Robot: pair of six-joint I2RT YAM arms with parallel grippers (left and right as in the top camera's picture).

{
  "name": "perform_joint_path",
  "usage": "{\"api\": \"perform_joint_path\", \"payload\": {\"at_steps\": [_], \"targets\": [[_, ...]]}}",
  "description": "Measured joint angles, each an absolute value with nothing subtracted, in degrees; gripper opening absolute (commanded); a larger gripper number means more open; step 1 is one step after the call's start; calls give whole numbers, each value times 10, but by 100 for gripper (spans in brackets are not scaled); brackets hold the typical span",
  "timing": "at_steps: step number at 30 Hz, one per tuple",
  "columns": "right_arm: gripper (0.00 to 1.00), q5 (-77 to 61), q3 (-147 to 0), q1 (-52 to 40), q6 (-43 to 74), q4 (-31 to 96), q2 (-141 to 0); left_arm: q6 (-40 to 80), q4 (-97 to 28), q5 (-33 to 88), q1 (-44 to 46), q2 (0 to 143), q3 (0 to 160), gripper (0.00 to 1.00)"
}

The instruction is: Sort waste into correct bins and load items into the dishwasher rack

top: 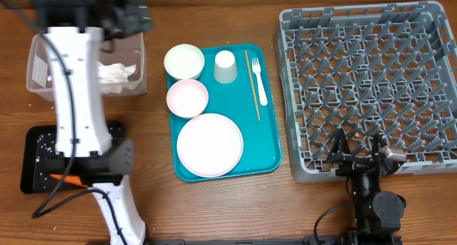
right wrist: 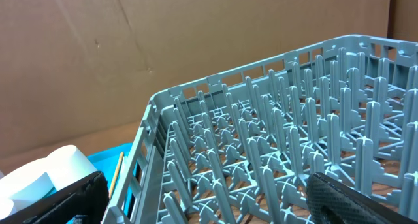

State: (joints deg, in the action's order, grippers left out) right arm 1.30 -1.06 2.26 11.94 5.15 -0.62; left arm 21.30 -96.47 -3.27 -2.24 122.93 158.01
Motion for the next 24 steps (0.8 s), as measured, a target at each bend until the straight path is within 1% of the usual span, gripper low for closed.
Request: {"api": "perform_joint_path", "payload": {"at_steps": [2,7,9,13,15,16,18,20,22,24], "targets": [[100,13,-11,23,119,52,-6,215,-963,-33,-84,1232,1578,100],[100,13,-11,23,119,51,-6,226,-941,-32,-196,1232,1578,100],[100,13,-11,23,119,52,-6,248,-936,-33,-246,1232,1578,100],[100,15,-11,23,120,37,-6,267,-931,-33,-285,1232,1578,100],[100,11,-11,23,120,-7,-6,271,-931,-37,-296,1232,1578,100],[100,-2,-11,23,125,-49,-7,271,-932,-39,-298,1232,1578,100],[100,-52,-11,23,168,-147,-8,271,-931,-41,-300,1232,1578,100],[100,-125,-11,23,267,-255,-6,271,-931,-42,-300,1232,1578,100],[100,-168,-11,23,350,-306,-5,271,-931,-42,-300,1232,1578,100],[100,-192,-11,23,436,-301,-5,271,-932,-42,-300,1232,1578,100]]}}
